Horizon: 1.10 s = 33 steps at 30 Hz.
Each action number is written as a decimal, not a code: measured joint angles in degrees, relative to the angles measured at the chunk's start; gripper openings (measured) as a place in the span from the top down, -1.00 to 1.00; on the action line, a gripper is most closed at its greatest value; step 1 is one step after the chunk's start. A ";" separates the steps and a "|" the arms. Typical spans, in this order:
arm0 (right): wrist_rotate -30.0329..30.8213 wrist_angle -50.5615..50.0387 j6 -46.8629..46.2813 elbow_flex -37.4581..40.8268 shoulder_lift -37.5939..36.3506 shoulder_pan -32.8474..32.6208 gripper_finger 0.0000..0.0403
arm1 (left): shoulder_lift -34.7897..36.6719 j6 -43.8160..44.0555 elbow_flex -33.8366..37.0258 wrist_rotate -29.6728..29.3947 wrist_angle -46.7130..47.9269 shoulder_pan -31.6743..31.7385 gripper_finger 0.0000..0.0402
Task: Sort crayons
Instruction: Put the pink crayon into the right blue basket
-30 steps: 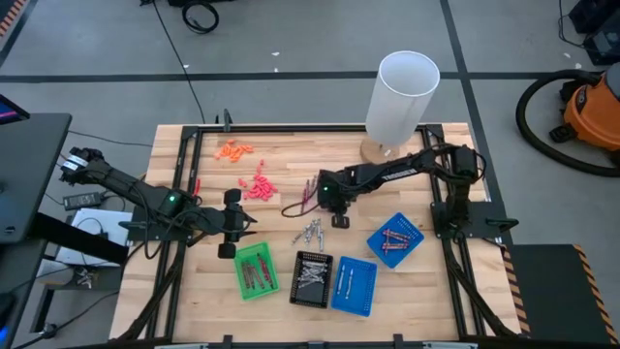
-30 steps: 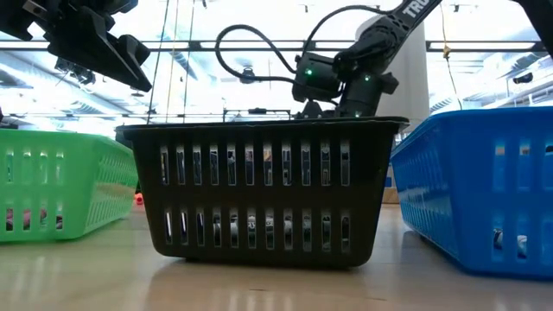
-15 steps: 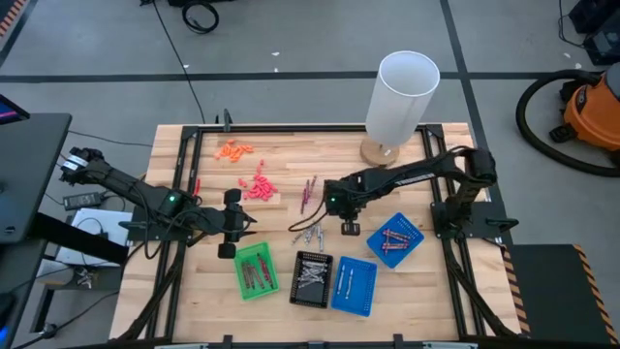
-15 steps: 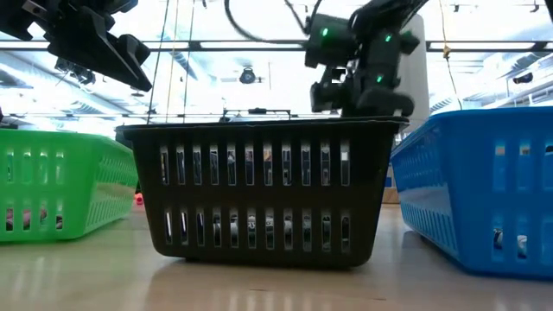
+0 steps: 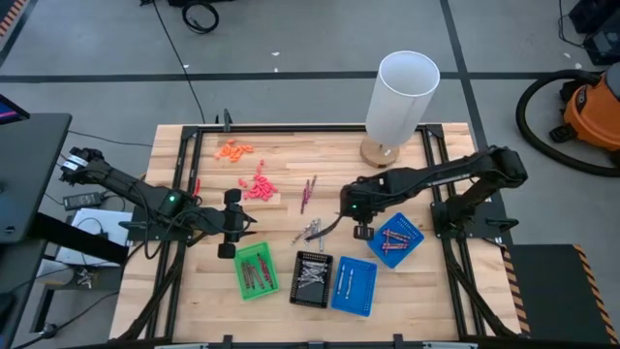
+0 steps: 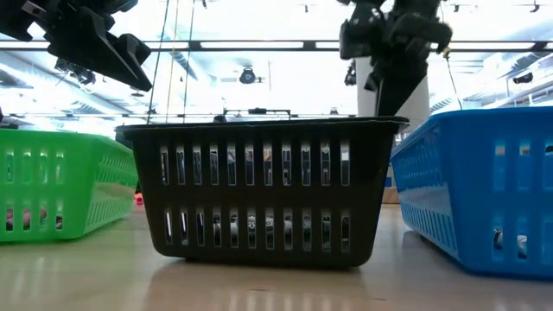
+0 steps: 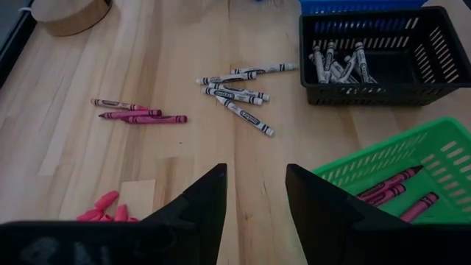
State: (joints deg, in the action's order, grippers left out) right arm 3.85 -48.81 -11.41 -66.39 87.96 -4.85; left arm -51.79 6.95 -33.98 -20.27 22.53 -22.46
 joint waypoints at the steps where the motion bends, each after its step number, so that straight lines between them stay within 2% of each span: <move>1: 0.54 -0.41 -0.70 0.00 -0.49 -0.53 0.82 | 0.00 0.23 0.00 0.00 0.00 0.00 0.25; 13: 5.45 -8.09 -8.30 -0.07 -3.43 -5.98 0.82 | 0.00 0.78 0.00 0.00 0.03 0.00 0.25; 25: 4.68 -14.90 -15.46 -0.05 -4.39 -11.13 0.82 | 0.00 -0.25 0.00 0.00 0.03 0.00 0.25; 33: 2.11 -15.63 -21.95 4.32 -4.44 -16.86 0.82 | 0.02 -2.00 0.00 0.00 -0.06 0.00 0.25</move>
State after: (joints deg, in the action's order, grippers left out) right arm 5.96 -64.45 -33.36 -62.07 83.53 -21.71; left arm -51.77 4.95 -33.98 -20.28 22.47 -22.46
